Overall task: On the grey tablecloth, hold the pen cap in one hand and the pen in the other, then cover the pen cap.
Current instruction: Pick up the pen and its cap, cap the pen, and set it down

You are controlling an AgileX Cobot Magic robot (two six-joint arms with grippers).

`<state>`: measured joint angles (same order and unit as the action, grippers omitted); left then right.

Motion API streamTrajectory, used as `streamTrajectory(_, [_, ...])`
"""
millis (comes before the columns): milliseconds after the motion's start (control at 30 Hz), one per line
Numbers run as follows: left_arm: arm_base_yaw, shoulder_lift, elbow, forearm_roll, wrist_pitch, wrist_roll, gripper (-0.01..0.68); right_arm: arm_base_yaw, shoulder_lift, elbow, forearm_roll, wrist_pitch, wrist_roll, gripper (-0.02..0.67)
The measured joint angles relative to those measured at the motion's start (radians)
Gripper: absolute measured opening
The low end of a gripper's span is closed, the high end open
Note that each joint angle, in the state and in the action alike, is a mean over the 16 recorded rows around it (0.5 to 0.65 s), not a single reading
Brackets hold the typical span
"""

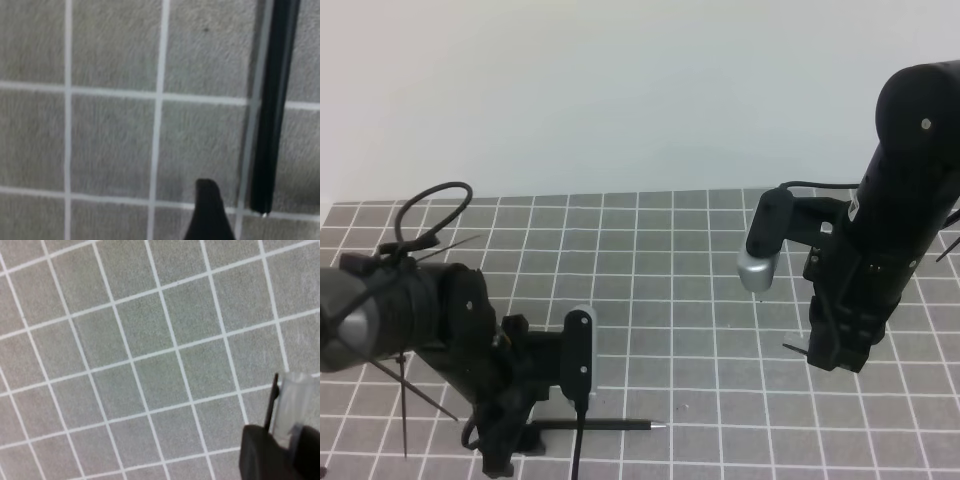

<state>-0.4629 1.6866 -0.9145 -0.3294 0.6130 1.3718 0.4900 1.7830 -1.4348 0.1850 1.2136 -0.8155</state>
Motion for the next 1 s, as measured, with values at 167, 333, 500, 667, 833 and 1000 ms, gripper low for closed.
streamTrajectory(167, [-0.02, 0.007, 0.0, 0.005, 0.018, -0.004, 0.389, 0.0, 0.0, 0.0, 0.009, 0.0, 0.0, 0.091])
streamTrajectory(333, [-0.038, 0.009, 0.0, 0.013, 0.052, -0.013, 0.319, 0.0, 0.0, 0.0, 0.021, 0.0, 0.0, 0.091])
streamTrajectory(500, [-0.049, 0.011, 0.0, 0.018, 0.088, -0.031, 0.251, 0.0, 0.0, 0.0, 0.032, 0.0, 0.0, 0.091])
streamTrajectory(667, [-0.051, 0.011, 0.0, 0.022, 0.115, -0.065, 0.211, 0.0, 0.0, 0.0, 0.037, 0.0, 0.0, 0.091])
streamTrajectory(833, [-0.051, 0.011, 0.0, 0.021, 0.12, -0.114, 0.198, 0.0, 0.0, 0.0, 0.037, 0.0, 0.0, 0.091])
streamTrajectory(1000, [-0.051, 0.016, 0.0, 0.022, 0.117, -0.173, 0.196, 0.0, 0.0, 0.0, 0.037, 0.0, 0.0, 0.091])
